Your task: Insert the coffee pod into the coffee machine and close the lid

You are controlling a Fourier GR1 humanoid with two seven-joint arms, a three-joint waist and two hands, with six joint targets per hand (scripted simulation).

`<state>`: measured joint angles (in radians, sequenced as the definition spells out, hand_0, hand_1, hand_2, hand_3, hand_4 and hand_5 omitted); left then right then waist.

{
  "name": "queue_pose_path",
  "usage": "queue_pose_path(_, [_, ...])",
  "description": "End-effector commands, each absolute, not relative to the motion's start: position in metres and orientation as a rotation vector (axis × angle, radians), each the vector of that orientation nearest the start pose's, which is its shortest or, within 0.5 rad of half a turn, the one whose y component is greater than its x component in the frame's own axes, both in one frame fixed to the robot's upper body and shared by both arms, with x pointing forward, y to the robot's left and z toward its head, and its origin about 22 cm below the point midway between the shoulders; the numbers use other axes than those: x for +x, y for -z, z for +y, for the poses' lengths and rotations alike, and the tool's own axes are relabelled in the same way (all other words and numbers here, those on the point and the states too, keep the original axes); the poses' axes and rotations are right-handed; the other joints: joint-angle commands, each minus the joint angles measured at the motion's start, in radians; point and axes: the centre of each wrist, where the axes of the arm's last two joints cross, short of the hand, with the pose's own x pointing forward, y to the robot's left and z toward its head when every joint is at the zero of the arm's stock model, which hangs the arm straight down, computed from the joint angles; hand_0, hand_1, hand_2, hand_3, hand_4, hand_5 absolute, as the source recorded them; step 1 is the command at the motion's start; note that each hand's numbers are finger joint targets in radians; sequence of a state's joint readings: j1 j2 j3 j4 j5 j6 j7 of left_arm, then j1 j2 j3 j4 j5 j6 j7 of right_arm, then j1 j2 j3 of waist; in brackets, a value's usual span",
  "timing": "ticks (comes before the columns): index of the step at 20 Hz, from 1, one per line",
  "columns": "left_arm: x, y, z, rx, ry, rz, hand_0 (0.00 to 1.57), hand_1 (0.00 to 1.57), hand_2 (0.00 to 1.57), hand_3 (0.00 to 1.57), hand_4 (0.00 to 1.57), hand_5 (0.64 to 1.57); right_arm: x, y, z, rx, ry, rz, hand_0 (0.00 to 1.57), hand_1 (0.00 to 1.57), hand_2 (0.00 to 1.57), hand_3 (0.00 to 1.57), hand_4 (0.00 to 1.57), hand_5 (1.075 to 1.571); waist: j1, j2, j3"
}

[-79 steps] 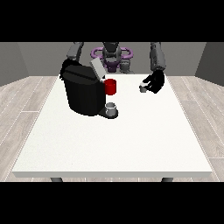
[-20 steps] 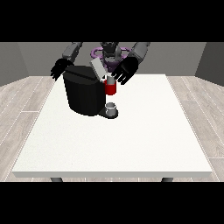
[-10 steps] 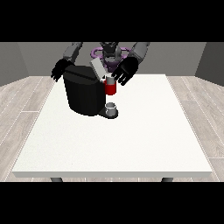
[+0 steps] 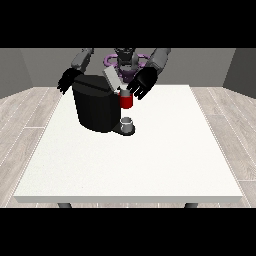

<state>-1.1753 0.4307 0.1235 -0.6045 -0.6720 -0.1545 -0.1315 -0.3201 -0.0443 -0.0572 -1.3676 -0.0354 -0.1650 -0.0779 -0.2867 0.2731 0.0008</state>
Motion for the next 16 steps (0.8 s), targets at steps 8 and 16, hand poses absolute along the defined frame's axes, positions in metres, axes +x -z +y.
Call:
queue_pose_path(8, [0.462,-0.233,0.276,0.759,0.919,-1.676,1.05,1.05,1.12,0.96,0.36,1.571,0.319,-0.054,-0.213,-0.058,0.063,-1.723,0.0,0.0,0.0,0.0,0.46,1.571,-0.016,-0.005,-0.0011])
queue_pose_path(16, [0.461,-0.203,0.263,0.727,1.1,-1.596,0.0,0.0,0.0,0.0,0.0,1.571,0.309,-0.034,-0.199,-0.07,0.077,-1.721,0.0,0.0,0.0,0.0,0.42,1.571,0.007,-0.037,-0.001])
